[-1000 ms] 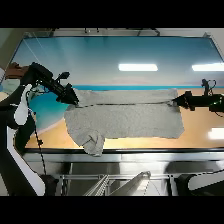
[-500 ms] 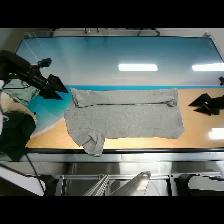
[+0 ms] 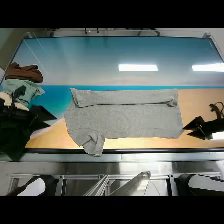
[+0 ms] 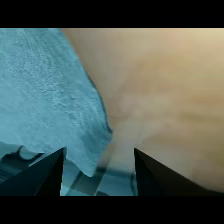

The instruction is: Fold the shirts.

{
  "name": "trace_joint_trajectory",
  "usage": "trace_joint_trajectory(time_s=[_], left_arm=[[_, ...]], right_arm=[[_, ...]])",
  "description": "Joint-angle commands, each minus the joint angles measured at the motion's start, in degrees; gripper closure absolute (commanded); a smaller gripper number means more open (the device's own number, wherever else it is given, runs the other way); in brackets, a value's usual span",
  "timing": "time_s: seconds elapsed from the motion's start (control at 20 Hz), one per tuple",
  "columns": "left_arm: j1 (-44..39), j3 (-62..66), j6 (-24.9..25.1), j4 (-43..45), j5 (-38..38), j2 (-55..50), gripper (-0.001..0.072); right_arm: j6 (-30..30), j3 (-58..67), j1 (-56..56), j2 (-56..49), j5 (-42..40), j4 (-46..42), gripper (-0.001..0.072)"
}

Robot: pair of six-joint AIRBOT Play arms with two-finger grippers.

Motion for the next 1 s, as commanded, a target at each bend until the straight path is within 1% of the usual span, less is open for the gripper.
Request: trace_joint_trajectory(time_s=[0.0, 0.05, 0.15, 0.2, 0.25, 0.3, 0.35, 0.4, 0.55, 0.65, 0.8, 0.9, 0.95], left_arm=[[2.75, -11.47, 1.57, -0.2, -4.28, 6.78, 0.0001], [2.69, -13.57, 1.57, -0.15, -6.25, 8.22, 0.0017], [2.69, -17.38, 1.53, -0.15, -7.37, 9.88, 0.0017], [2.69, -19.1, 1.53, -0.17, -7.72, 10.16, 0.0017], [2.69, -20.74, 1.53, -0.24, -8.09, 10.1, 0.0017], [2.69, -22.05, 1.42, -0.68, -8.94, 9.99, 0.0017], [2.69, -23.39, 1.49, -2.93, -9.49, 9.57, 0.0017], [2.67, -24.57, 1.66, -5.79, -9.7, 8.63, 0.0017], [2.51, -28.11, 2.49, -10.47, -13.53, 3.56, 0.0017], [0.02, -29.53, 3.63, -12.09, -17.64, -0.37, 0.0017], [-7.74, -28.83, 3.67, -13.64, -24.2, -5.9, 0.0017], [-14.14, -26.64, 3.61, -15.17, -26.47, -9.09, 0.0017], [-17.18, -25.14, 3.39, -15.47, -27.1, -10.43, 0.0059]], right_arm=[[-6.27, -2.1, 0.52, -4.15, -1.6, 8.11, 0.0212], [-6.8, -2.1, 1.51, -5.35, -1.57, 9.57, 0.0213], [-6.8, -2.1, 3.93, -7.15, -1.44, 9.9, 0.0215], [-7.19, -2.08, 5.09, -7.69, -1.42, 9.9, 0.029], [-8.04, -2.08, 5.99, -7.87, -1.42, 9.9, 0.0441], [-8.28, -1.97, 6.47, -7.85, -1.42, 9.99, 0.0523], [-8.24, -1.81, 6.49, -7.85, -1.42, 10.32, 0.0663], [-8.17, -1.55, 6.43, -7.85, -1.46, 10.4, 0.0695], [-8.2, -1.2, 6.34, -7.82, -1.42, 10.54, 0.0695], [-8.2, -1.2, 6.34, -7.82, -1.4, 10.54, 0.0695], [-8.22, -1.2, 6.34, -7.82, -0.87, 11.02, 0.0695], [-8.22, -1.2, 6.34, -7.78, -0.48, 12.02, 0.0695], [-8.22, -1.2, 6.38, -7.72, -0.42, 12.04, 0.0695]])
